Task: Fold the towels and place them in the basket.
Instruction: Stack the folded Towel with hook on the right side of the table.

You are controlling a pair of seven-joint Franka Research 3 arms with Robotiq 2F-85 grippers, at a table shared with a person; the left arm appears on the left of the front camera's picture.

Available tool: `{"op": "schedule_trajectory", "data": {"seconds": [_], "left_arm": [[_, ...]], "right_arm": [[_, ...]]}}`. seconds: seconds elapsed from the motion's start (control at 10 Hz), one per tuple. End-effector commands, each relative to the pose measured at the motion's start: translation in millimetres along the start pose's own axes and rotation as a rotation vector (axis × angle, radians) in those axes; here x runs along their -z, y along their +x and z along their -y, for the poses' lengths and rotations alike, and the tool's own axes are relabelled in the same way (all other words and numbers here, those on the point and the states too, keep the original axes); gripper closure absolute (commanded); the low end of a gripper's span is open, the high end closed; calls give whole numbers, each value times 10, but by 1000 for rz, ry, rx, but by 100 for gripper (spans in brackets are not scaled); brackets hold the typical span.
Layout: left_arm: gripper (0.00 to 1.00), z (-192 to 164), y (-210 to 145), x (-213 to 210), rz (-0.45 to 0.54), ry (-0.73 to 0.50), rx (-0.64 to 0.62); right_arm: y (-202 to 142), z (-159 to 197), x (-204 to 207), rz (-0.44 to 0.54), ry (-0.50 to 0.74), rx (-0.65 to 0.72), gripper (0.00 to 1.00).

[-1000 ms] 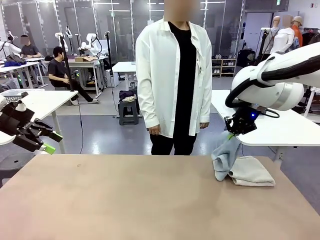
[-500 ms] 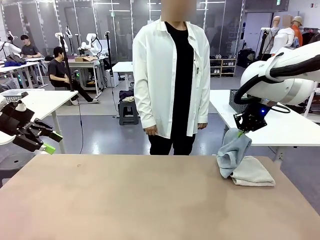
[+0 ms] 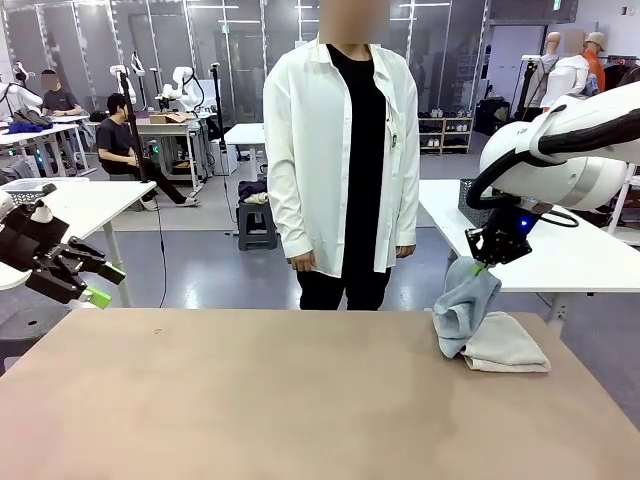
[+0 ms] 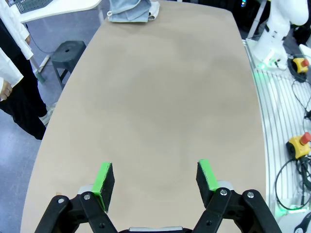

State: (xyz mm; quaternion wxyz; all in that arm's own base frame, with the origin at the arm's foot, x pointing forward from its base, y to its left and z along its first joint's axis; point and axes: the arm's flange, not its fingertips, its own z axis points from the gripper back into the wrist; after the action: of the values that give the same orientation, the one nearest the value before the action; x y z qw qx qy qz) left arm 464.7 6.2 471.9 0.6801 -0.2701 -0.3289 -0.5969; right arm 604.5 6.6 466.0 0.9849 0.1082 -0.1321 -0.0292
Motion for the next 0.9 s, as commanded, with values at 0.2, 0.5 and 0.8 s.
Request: {"op": "schedule_trajectory", "data": {"seconds": [0.2,0.5,0.8], "left_arm": [[14,-1,2,2,6,4,2],[14,-1,2,2,6,4,2],[14,-1,2,2,6,4,2]], "right_arm": [[201,494,158,-64,26,-112,96],[386,902,163,-100,74,-115,96],[499,1268,340,-178,138,-127,96]]}}
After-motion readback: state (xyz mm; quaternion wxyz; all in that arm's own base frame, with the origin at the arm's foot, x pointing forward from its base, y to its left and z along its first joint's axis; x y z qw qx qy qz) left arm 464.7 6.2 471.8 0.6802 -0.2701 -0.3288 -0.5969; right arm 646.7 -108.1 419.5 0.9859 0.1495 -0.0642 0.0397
